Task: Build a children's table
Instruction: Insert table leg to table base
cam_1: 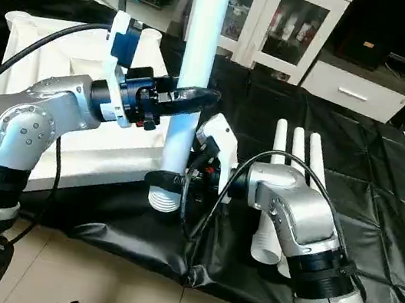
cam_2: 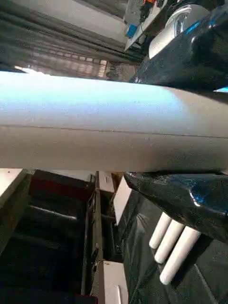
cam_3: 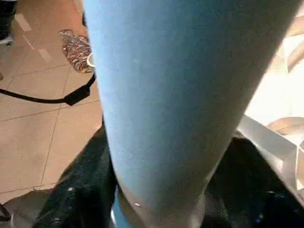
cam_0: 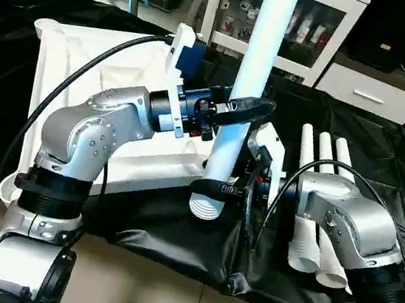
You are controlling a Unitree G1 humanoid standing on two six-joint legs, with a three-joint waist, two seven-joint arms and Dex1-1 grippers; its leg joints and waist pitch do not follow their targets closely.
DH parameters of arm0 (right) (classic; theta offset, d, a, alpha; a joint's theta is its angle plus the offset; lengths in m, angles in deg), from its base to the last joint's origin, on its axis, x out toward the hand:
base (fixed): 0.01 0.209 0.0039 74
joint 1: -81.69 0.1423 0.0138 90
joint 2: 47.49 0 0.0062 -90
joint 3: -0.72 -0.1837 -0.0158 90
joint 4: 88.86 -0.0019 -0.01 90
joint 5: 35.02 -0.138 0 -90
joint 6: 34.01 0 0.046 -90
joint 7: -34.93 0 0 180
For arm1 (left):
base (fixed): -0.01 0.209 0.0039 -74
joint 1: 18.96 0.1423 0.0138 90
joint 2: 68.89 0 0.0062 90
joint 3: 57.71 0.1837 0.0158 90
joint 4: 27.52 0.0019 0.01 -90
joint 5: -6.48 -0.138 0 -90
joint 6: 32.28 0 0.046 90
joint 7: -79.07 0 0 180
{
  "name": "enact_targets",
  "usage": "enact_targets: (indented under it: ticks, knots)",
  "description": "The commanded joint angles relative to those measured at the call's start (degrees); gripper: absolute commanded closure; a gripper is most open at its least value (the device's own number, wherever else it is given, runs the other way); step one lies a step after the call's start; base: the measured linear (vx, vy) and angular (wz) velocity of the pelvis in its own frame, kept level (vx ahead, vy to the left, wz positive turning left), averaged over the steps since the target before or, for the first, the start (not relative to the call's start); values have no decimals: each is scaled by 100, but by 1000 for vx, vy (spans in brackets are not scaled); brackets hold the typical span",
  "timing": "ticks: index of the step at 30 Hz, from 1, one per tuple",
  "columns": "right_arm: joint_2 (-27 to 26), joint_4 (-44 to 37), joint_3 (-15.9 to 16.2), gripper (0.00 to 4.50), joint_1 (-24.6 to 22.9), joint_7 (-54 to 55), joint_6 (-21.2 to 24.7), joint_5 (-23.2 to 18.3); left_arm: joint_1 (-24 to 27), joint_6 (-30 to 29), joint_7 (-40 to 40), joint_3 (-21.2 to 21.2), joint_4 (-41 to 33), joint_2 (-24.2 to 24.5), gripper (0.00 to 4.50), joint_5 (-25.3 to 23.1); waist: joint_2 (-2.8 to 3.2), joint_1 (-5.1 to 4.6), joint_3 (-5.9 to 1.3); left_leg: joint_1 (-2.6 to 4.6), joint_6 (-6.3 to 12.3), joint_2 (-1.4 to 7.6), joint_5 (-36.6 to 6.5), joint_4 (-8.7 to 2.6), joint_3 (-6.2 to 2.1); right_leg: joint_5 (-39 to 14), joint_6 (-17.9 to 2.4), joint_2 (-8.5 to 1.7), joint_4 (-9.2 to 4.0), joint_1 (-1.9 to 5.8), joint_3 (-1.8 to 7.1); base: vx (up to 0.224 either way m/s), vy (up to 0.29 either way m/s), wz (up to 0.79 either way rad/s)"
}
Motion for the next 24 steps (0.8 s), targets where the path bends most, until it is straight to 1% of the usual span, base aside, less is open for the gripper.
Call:
enact_targets:
  ticks: [1, 2, 3, 6, 12, 14, 16, 17, 21, 22, 23, 24]
  knots:
    - [90, -63, -59, 208, -16, 14, 40, 3, 26, -41, 35, 92, -209, -30, 272, 71, 139, 9, -429, 166, -383, 166, -674, -375, -31, 575, -1302, -281, -285, 284, 212, 0, 0, 0]
    - [83, -58, -64, 231, -18, 3, 44, -4, 32, -51, 34, 89, -227, -32, 272, 85, 139, 6, -427, 167, -381, 168, -696, -377, -33, 553, -1308, -280, -285, 284, 210, 0, 0, 0]
    - [80, -53, -68, 231, -19, -2, 42, -4, 31, -54, 33, 86, -229, -35, 272, 92, 141, 7, -428, 167, -383, 168, -703, -376, -32, 548, -1311, -281, -286, 284, 211, 0, 0, 0]
    - [73, -53, -75, 257, -30, -4, 34, -7, 35, -59, 30, 83, -242, -49, 272, 110, 138, 5, -426, 167, -386, 167, -704, -377, -31, 544, -1313, -280, -287, 283, 211, 0, 0, 0]
    - [66, -61, -77, 262, -49, -10, 20, -13, 79, -66, 83, 144, -296, -25, 272, 99, 146, 6, -430, 169, -389, 167, -695, -373, -31, 568, -1310, -280, -285, 282, 212, 0, 0, 0]
    - [65, -53, -88, 262, -52, -13, -4, -12, 102, -63, 102, 150, -317, -6, 272, 96, 161, 4, -426, 168, -407, 169, -735, -381, -37, 528, -1306, -278, -287, 281, 208, 0, 0, 0]
    - [63, -51, -91, 262, -52, -11, -10, -9, 109, -64, 108, 151, -321, 0, 272, 96, 153, 2, -426, 170, -408, 168, -755, -380, -34, 516, -1305, -278, -291, 282, 210, 0, 0, 0]
    - [57, -53, -101, 262, -53, -1, -22, -8, 134, -67, 117, 150, -341, 24, 272, 93, 177, 5, -428, 172, -415, 169, -754, -380, -38, 526, -1308, -279, -287, 279, 209, 0, 0, 0]
    - [20, -53, -159, 262, -60, 56, -74, -9, 241, -100, 40, 117, -431, 113, 272, 55, 175, -7, -432, 174, -425, 167, -756, -379, -38, 584, -1311, -271, -286, 278, 205, 0, 0, 0]
    - [-1, -46, -190, 262, -64, 89, -95, -9, 267, -167, -20, 45, -435, 112, 216, 109, 194, -7, -430, 172, -441, 169, -784, -381, -39, 586, -1330, -274, -279, 278, 206, 0, 0, 0]
    - [-19, -39, -219, 262, -71, 122, -112, -9, 286, -245, -92, -29, -427, 106, 216, 164, 192, -7, -431, 174, -451, 166, -802, -381, -40, 570, -1332, -271, -284, 280, 205, 0, 0, 0]
    - [-33, -27, -247, 262, -78, 155, -140, -2, 299, -329, -130, -99, -418, 119, 199, 227, 193, -8, -430, 177, -458, 167, -812, -381, -37, 574, -1336, -268, -280, 275, 205, 0, 0, 0]
